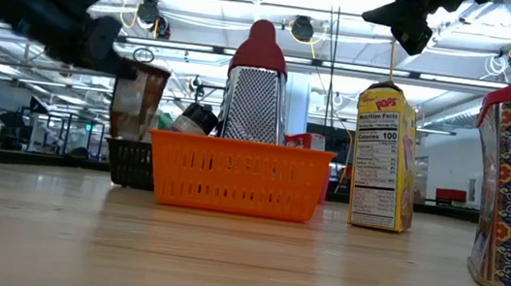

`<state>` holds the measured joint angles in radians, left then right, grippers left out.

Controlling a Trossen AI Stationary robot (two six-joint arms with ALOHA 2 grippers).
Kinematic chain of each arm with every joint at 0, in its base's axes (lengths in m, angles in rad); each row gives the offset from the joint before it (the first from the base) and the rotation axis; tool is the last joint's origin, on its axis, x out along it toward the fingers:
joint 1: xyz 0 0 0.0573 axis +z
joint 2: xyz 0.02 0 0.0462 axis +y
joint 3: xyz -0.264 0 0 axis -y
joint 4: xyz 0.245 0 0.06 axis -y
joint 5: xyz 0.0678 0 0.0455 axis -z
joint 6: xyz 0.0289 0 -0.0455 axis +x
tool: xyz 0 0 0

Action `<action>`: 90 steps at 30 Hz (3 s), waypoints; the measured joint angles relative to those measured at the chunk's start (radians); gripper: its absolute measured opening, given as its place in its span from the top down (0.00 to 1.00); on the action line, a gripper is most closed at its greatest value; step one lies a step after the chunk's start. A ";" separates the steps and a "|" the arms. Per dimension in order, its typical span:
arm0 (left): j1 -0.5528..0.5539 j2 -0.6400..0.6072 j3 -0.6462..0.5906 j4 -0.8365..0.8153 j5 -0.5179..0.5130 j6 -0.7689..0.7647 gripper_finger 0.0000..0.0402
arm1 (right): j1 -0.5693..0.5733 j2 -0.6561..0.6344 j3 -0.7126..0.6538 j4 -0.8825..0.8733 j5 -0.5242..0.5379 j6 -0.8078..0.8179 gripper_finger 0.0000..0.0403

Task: Pick & Place Kitchen Items
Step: Put the orange seasoning bag into the black bin, then put the large black food coloring bottle into the orange bin

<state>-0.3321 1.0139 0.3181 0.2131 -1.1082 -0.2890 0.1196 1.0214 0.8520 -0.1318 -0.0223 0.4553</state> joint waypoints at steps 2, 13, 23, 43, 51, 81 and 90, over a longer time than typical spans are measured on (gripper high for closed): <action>0.000 -0.006 0.041 0.002 0.012 0.049 1.00 | 0.000 0.000 0.000 0.000 0.000 0.000 0.48; 0.004 0.019 0.101 -0.064 0.110 0.061 1.00 | 0.000 0.000 0.000 0.000 0.000 0.000 0.48; 0.054 0.136 0.101 -0.017 0.154 0.025 1.00 | 0.000 0.000 0.000 0.000 0.000 0.000 0.48; 0.106 0.245 0.101 0.151 0.305 0.050 1.00 | 0.000 0.000 -0.005 0.008 0.000 0.001 0.48; 0.109 0.245 0.101 0.130 0.307 0.042 0.95 | 0.000 0.000 -0.056 0.060 -0.003 0.018 0.48; 0.047 0.080 0.100 0.133 0.305 0.130 0.67 | 0.024 0.000 -0.075 0.058 -0.003 -0.080 0.48; 0.044 0.080 0.100 0.127 0.302 0.130 0.67 | 0.174 0.000 -0.113 0.049 -0.007 -0.096 0.48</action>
<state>-0.2878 1.0935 0.4183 0.3405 -0.8058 -0.1591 0.2932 1.0214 0.7395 -0.0830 -0.0298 0.3594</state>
